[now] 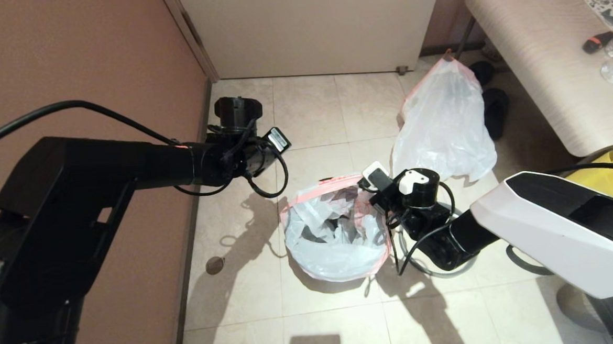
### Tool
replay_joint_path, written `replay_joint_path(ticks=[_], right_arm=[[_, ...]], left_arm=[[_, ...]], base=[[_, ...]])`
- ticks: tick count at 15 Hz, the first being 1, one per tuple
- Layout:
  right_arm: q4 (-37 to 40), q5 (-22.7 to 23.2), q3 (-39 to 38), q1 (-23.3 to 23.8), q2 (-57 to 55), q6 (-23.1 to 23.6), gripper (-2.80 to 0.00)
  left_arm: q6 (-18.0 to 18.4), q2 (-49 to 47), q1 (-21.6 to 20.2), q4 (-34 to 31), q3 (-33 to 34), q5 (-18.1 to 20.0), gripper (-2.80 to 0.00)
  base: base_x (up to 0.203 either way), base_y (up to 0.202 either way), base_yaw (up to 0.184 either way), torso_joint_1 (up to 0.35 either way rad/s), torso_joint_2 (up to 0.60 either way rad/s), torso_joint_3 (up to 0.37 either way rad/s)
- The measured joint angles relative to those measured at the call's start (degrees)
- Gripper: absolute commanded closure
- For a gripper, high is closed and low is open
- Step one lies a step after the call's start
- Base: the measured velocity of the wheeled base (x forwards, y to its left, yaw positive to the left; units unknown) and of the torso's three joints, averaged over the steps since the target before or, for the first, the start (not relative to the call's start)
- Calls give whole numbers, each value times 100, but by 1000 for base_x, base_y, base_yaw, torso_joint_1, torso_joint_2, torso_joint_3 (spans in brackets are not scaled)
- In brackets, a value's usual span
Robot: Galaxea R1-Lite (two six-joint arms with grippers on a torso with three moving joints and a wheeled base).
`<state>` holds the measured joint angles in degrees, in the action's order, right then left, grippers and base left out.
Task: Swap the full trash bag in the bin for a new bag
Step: Put the new garbage bag on the trash can
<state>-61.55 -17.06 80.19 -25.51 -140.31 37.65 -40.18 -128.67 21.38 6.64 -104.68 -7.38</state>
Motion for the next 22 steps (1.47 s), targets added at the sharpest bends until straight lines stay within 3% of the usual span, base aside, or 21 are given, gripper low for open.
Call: replay_joint_path(ticks=[14,20,22], right_arm=[[839,288,326,303,-651,-70,0],[891,447,479,321,-737,-625,0],[880,670,508,297,-676,-1038,0]], left_arm=[[-2,1,80,-4,29,-1,0],[2,1,125,-19,30,-1,0],[11,1,149,-33,60,7,0]], base=[[0,0,0,0,0,0],[0,0,0,0,0,0],[0,0,0,0,0,0]])
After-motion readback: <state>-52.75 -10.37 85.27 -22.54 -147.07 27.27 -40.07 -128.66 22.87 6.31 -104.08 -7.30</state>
